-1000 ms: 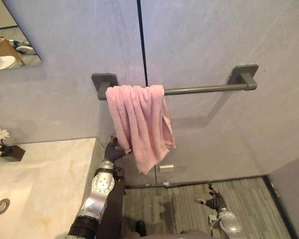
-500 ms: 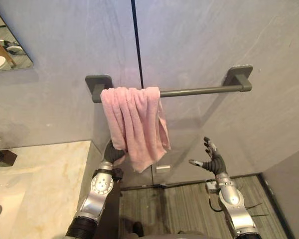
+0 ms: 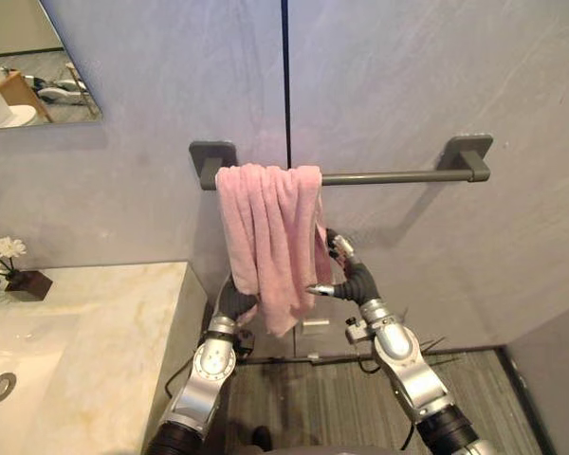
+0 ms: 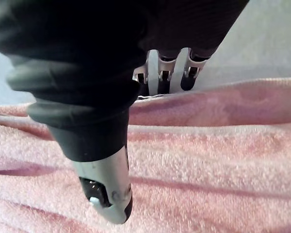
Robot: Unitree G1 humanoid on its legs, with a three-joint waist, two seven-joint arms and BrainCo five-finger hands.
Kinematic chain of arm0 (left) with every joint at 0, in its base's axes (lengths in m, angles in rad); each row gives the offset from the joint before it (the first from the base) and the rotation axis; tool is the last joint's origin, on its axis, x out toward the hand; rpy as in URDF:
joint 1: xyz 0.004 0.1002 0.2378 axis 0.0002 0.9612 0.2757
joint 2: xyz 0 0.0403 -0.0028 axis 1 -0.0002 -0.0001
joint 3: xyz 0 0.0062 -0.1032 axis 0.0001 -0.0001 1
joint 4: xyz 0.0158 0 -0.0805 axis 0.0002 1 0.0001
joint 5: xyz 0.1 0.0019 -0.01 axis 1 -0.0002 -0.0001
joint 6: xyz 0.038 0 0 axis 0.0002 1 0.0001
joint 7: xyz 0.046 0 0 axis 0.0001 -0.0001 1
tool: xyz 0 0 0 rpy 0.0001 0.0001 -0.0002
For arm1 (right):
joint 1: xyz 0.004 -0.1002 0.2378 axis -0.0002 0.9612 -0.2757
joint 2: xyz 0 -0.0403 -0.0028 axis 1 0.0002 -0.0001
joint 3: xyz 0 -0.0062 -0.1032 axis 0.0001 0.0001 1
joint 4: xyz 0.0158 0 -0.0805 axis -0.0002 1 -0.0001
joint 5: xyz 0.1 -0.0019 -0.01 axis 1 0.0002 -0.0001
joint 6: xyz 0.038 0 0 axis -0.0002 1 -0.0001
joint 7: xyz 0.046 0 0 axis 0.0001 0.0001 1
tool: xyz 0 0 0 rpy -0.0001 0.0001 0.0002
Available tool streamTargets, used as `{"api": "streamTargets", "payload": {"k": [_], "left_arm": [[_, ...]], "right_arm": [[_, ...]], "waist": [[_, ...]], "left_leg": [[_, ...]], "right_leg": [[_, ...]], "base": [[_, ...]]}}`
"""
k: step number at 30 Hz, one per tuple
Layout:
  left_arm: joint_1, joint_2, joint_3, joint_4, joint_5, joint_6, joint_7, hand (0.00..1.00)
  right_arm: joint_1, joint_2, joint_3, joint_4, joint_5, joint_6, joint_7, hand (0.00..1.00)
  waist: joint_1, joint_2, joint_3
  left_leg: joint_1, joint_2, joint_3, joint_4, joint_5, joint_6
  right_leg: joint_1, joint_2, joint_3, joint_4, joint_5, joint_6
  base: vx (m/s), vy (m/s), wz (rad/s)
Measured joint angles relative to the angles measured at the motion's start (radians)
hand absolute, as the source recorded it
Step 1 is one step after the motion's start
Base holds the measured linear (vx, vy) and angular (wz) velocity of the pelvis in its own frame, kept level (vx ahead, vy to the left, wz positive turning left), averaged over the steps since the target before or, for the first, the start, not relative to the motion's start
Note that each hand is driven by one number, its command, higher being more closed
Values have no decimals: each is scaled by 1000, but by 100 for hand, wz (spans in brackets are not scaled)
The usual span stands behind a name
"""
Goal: Organize washtable
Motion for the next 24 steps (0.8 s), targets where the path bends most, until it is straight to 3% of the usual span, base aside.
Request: {"api": "streamTargets", "payload": {"k": [10, 24], "left_arm": [[-1, -16, -11, 2, -34, -8, 3, 100], [0, -19, 24, 1, -69, -18, -5, 100]], "right_arm": [[-52, 2, 40, 99, 25, 14, -1, 100], [-17, 3, -238, 127, 57, 14, -31, 100]], "waist": [[6, 0, -1], [13, -11, -7]], "left_leg": [[-13, 3, -29, -6, 12, -3], [-13, 6, -21, -6, 12, -3]], "right_leg": [[-2, 2, -23, 3, 0, 0], [-3, 5, -18, 0, 0, 0]], "base": [[-33, -17, 8], [-2, -2, -1]]}}
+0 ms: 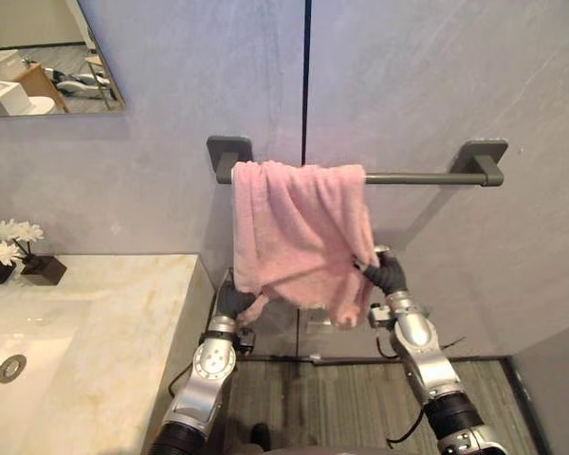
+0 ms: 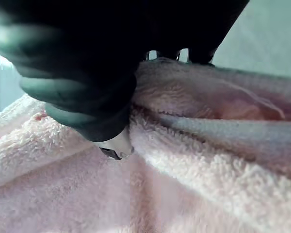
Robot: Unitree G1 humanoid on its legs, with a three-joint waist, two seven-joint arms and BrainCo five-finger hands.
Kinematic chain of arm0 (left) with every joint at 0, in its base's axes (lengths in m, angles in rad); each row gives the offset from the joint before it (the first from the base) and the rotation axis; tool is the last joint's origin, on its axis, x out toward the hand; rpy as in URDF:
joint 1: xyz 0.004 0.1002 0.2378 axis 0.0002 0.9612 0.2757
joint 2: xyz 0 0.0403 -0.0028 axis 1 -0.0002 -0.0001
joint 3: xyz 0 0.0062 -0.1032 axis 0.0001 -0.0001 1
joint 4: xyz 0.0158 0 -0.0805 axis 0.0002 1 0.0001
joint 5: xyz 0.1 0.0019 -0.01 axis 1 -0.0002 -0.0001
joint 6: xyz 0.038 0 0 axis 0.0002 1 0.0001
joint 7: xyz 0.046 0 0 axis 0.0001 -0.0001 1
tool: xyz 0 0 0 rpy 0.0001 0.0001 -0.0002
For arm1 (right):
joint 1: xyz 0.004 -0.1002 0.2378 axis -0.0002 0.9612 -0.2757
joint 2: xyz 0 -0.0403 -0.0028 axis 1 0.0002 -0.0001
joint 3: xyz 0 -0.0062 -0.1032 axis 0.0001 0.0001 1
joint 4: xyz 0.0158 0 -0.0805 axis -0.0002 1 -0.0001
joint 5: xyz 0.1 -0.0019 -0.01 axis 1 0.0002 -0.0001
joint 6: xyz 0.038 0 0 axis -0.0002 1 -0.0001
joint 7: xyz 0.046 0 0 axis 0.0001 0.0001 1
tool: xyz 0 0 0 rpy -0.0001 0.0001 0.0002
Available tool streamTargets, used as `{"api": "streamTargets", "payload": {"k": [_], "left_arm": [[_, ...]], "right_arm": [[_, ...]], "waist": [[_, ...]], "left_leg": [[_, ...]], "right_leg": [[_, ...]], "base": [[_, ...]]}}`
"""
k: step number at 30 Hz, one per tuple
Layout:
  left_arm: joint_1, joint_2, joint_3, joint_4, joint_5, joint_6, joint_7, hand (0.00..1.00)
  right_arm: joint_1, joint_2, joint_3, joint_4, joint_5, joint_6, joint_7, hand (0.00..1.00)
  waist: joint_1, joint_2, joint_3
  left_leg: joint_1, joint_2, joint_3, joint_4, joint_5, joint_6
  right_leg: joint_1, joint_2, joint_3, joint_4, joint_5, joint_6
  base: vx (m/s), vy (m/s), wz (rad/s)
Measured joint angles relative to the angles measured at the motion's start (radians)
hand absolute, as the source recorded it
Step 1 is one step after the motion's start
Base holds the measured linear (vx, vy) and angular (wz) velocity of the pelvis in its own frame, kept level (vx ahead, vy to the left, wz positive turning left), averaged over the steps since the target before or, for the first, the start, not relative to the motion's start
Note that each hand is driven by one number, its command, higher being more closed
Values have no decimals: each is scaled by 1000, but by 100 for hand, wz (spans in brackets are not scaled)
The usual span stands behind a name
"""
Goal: Organize washtable
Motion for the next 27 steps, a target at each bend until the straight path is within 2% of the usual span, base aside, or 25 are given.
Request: {"api": "streamTargets", "payload": {"k": [13, 15, 27], "left_arm": [[-8, -52, 0, -7, 0, 0, -45, 100], [-8, -67, -1, -7, 0, 0, -47, 100], [-12, -74, -18, -7, 0, -1, -68, 100]], "right_arm": [[43, 50, -102, -4, -20, -14, 1, 100], [43, 78, -135, 0, -20, -16, 1, 100], [26, 118, -192, 10, -20, -29, 1, 100]], "waist": [[-23, -6, -3], [-26, -3, -1], [-67, 18, 13]], "left_leg": [[-3, 6, 17, -1, -2, -2], [-3, 1, 17, -1, -3, -3], [4, -5, 19, -1, -10, -1]], "right_leg": [[-13, 8, 16, -2, 1, 0], [-12, 6, 16, -3, 1, 0], [4, 2, 17, -19, 4, 5]], "base": [[-8, -6, -4], [0, 0, 0], [0, -1, 0]]}}
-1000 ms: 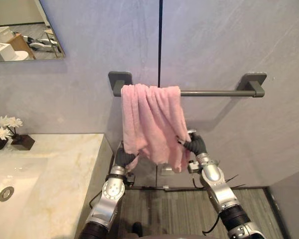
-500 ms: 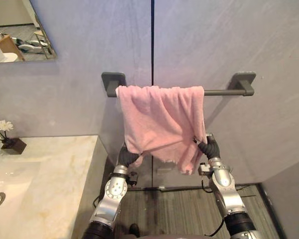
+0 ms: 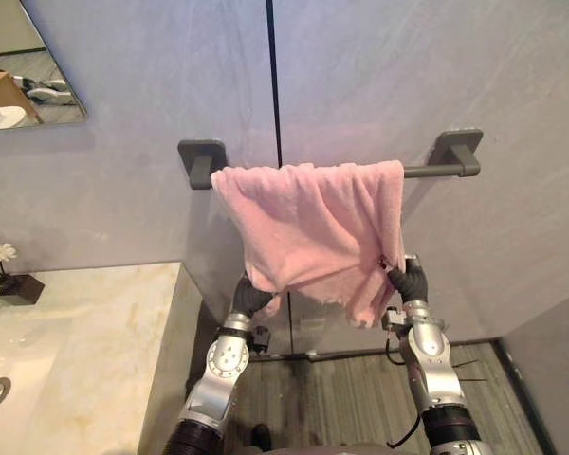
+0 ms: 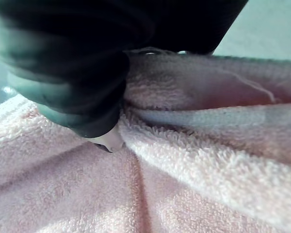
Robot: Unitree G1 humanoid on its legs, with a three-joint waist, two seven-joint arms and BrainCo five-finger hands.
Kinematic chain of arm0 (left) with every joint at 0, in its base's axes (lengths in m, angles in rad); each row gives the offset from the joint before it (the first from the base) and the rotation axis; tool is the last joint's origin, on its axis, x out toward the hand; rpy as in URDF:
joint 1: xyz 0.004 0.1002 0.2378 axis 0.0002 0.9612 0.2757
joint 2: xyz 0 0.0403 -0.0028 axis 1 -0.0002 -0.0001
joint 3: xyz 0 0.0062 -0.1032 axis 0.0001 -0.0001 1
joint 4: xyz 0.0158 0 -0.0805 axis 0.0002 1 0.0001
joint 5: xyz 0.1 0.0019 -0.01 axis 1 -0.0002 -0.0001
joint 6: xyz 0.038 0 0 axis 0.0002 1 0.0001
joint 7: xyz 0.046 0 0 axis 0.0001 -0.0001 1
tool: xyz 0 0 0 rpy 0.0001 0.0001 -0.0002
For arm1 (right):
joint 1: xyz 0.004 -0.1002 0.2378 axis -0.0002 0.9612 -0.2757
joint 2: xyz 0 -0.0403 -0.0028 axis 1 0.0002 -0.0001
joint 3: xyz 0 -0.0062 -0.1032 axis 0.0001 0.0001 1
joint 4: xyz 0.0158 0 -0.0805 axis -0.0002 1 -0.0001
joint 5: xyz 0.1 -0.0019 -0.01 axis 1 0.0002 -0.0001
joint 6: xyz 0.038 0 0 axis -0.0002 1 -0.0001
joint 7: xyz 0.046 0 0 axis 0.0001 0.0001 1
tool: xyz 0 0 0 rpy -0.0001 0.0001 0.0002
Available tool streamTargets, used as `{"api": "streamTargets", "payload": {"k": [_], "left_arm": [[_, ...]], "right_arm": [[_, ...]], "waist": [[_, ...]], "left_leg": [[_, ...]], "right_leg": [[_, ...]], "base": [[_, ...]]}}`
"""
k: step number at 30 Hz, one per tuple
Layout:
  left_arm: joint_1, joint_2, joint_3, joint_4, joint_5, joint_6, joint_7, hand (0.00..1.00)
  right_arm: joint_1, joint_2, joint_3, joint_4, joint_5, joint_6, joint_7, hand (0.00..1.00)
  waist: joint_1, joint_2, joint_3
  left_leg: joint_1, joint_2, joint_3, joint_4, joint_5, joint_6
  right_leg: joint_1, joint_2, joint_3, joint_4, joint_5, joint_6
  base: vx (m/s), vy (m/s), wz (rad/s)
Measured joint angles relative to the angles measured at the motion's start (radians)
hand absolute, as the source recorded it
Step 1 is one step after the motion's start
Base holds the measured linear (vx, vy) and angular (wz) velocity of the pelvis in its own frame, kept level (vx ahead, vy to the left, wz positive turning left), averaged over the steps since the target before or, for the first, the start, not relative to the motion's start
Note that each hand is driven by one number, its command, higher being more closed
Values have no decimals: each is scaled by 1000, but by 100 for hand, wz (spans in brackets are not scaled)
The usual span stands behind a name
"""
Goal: Organize washtable
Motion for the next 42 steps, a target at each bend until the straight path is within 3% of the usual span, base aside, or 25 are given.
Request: {"api": "streamTargets", "payload": {"k": [13, 22, 23, 24, 25, 31, 35, 38, 42], "left_arm": [[-16, -1, -4, 11, -1, 0, -19, 100], [-16, -1, 6, 125, -38, -12, -18, 100], [-17, -3, 30, 145, -39, -14, -18, 100], [-17, -3, 47, 149, -39, -14, -17, 100], [-17, -3, 52, 150, -39, -14, -16, 0], [-13, -15, 93, 162, -41, -12, -12, 0], [6, -29, 129, 180, -108, -2, 9, 0], [15, -34, 134, 215, -128, 5, 10, 0], [52, -34, 155, 238, -158, 25, 17, 0]], "right_arm": [[-24, 39, -47, 39, -10, -21, 0, 100], [-75, 67, -48, 147, -42, -24, 0, 100], [-89, 75, -48, 200, -51, -22, 0, 0], [-88, 75, -48, 222, -52, -21, 0, 0], [-87, 75, -50, 229, -53, -20, 0, 0], [-80, 75, -76, 255, -55, -14, -4, 0], [-65, 72, -80, 255, -57, 23, -35, 0], [-21, 63, -92, 280, -57, 71, -56, 0], [64, 60, -110, 315, -48, 122, -84, 0]], "waist": [[-17, 15, 15], [-29, 13, 17], [-29, 7, 21], [-29, 2, 25], [-29, 0, 26], [-28, -3, 28], [-24, -7, 33], [1, -8, 34], [-3, -7, 50]], "left_leg": [[9, 0, 17, 0, -8, 0], [20, -2, 23, -1, -11, 0], [28, -3, 26, -1, -12, 1], [37, -3, 27, -1, -15, -1], [37, -4, 29, -1, -19, -5], [37, -6, 29, -1, -23, -1], [42, -7, 29, -1, -26, -2], [43, -6, 28, -1, -26, -2], [51, -5, 25, -1, -26, -2]], "right_leg": [[3, -1, 15, -3, 0, 0], [18, -3, 13, -13, 0, 0], [29, -6, 13, -18, 1, 1], [39, -6, 14, -22, 0, 1], [40, -7, 14, -26, 0, 1], [44, -9, 16, -32, 0, 2], [52, -10, 11, -37, 0, 1], [60, -9, 8, -37, 0, 1], [69, -10, 8, -36, -1, 2]], "base": [[-5, -11, -3], [-9, -5, 0], [-21, -32, -1], [-24, -37, -2], [0, 0, 0], [0, 0, 0], [13, -25, 2], [4, -23, 2], [-15, -23, 1]]}}
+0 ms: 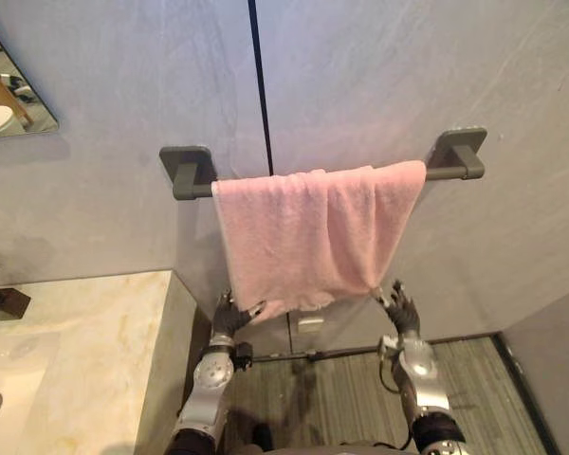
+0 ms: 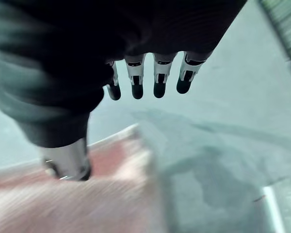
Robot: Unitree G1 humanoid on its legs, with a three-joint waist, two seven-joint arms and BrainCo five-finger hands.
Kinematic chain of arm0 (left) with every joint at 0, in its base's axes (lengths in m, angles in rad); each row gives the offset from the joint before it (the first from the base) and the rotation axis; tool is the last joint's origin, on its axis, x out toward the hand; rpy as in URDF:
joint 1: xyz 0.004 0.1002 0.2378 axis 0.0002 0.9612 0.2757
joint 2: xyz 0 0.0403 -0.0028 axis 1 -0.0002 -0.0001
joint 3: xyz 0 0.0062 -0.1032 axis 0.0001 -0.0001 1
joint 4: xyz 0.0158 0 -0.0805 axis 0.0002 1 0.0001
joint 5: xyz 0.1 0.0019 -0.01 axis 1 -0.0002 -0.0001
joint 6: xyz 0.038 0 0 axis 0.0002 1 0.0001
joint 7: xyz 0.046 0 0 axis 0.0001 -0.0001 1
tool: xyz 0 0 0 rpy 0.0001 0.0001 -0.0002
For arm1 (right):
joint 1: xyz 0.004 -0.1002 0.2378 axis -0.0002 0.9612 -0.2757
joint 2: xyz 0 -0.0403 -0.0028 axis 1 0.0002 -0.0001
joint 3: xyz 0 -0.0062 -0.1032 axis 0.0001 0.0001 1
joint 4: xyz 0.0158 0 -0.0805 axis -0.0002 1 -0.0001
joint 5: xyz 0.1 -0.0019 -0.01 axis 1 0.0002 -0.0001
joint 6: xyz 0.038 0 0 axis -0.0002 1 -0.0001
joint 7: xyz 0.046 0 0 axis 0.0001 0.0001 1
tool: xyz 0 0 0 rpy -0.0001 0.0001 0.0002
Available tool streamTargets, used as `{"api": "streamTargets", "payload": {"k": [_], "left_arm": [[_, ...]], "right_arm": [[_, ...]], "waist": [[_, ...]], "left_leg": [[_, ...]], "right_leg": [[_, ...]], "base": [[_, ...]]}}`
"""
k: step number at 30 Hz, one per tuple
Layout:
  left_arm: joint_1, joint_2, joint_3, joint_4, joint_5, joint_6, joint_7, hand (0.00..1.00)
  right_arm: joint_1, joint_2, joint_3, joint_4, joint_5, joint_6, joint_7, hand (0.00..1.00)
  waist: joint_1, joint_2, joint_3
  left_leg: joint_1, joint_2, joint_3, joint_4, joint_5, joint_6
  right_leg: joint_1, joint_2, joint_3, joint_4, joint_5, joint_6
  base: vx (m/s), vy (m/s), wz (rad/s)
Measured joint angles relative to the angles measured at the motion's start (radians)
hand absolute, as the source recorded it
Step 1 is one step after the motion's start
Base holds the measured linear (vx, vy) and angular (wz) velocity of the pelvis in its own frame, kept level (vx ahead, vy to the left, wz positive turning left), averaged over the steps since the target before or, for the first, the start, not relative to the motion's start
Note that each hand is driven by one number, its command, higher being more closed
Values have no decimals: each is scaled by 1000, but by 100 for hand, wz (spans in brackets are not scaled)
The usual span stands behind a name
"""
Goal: Organize washtable
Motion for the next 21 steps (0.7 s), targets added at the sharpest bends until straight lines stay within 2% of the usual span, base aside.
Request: {"api": "streamTargets", "payload": {"k": [6, 11, 16, 21], "left_arm": [[25, 2, 8, 9, -9, 9, 12, 0], [46, 4, 68, -27, -18, 17, 28, 0], [112, 35, 141, -146, -56, 17, 50, 0], [151, 15, 158, -280, -101, 15, 48, 0]], "right_arm": [[72, -25, -3, -38, 8, 5, -6, 0], [127, -24, -24, -169, 8, 4, -25, 0], [159, -38, -140, -317, 7, 1, -64, 0], [182, -44, -226, -459, 7, -14, -91, 0]], "waist": [[1, 1, 1], [2, 1, 0], [3, -2, -7], [6, -7, -19]], "left_leg": [[1, 4, 0, 0, 0, 1], [-1, 3, -1, 0, 0, 1], [-9, 4, 0, 1, 0, 1], [-14, 3, 1, 1, 0, 1]], "right_leg": [[-16, 1, 3, 12, -1, 2], [-19, -2, 4, 15, -2, 3], [-27, -2, 8, 15, -2, 3], [-35, -1, 9, 22, -2, 3]], "base": [[-65, -19, -4], [-15, -5, -1], [0, 0, 0], [-7, -6, -1]]}}
